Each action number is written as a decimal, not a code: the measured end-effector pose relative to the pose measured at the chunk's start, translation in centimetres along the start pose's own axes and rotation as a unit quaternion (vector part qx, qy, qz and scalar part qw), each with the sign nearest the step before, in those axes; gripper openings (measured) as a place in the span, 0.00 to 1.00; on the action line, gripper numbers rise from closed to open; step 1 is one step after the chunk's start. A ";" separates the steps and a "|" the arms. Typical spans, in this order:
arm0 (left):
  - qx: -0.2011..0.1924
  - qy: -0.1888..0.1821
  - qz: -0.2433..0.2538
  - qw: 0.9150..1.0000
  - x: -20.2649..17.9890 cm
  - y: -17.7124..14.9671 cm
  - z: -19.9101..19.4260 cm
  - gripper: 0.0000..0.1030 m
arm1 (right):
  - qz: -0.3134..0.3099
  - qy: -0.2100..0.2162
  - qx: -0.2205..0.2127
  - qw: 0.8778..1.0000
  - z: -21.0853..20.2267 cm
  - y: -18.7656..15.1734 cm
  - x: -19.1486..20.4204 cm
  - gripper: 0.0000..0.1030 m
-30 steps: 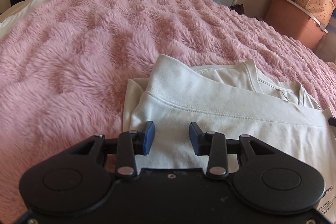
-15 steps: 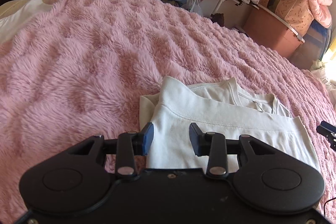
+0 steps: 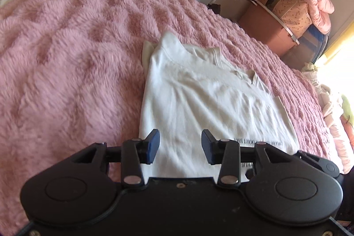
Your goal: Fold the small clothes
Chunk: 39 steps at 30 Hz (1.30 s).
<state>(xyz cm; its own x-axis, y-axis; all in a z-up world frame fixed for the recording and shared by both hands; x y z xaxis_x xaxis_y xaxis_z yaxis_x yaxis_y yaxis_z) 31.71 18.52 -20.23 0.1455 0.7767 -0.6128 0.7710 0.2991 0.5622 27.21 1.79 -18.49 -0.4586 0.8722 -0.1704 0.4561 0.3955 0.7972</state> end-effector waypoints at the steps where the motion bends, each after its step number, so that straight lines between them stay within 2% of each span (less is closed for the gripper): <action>1: 0.008 0.007 0.004 1.000 0.2 -0.9 0.1 0.42 | -0.010 -0.007 0.005 1.000 0.3 -0.3 0.6 0.34; 5: 0.030 0.041 0.006 0.999 1.8 -3.3 0.9 0.42 | -0.023 -0.018 0.044 0.999 1.5 -2.1 1.5 0.34; 8: 0.039 0.061 0.008 0.997 2.7 -3.9 1.2 0.43 | -0.007 -0.023 0.082 0.996 2.7 -3.7 0.8 0.34; 12: 0.042 0.055 0.005 0.998 3.3 -4.1 0.8 0.43 | 0.010 -0.028 0.091 0.995 2.6 -4.3 0.2 0.34; 14: 0.038 0.057 0.010 0.998 3.1 -3.8 0.2 0.43 | 0.019 -0.029 0.082 0.996 2.0 -3.8 0.4 0.35; 18: 0.032 0.057 0.029 0.997 2.6 -2.7 -0.8 0.43 | 0.001 -0.019 0.035 0.999 0.2 -1.5 2.3 0.41; 22: 0.012 0.064 0.049 0.997 2.5 -0.4 -1.6 0.44 | -0.018 0.018 0.012 1.000 0.0 0.2 5.2 0.44; 25: 0.002 0.067 0.052 0.996 2.9 1.8 -1.5 0.44 | -0.047 0.020 -0.003 0.999 0.6 0.7 7.3 0.44; 29: -0.016 0.025 -0.005 1.000 4.9 5.1 -0.4 0.44 | -0.080 0.012 -0.003 0.997 2.0 0.5 9.4 0.45; 33: -0.033 -0.024 -0.062 0.997 7.0 7.5 1.5 0.44 | -0.111 0.002 -0.002 0.994 3.3 -0.2 10.9 0.45; 39: -0.021 -0.066 -0.109 0.992 8.5 8.9 5.5 0.44 | -0.190 -0.036 -0.015 0.981 4.2 -1.1 12.8 0.44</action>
<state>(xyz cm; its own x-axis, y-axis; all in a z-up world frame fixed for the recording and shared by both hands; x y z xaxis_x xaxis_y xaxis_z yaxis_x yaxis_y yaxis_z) 43.22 24.66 -23.52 0.0594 0.6125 -0.7883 0.7674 0.4771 0.4285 24.04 13.71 -23.97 -0.5358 0.6824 -0.4972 0.2400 0.6877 0.6852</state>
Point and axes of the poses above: each gripper's, at about its wrist camera, not at the fingertips, and z roughly the way its jaws point, x to its left, y to its top, the point moved 6 cm from there along z, roughly the way its jaws point, and after that the axes turned 10 degrees about -y, right-handed, at the moved point
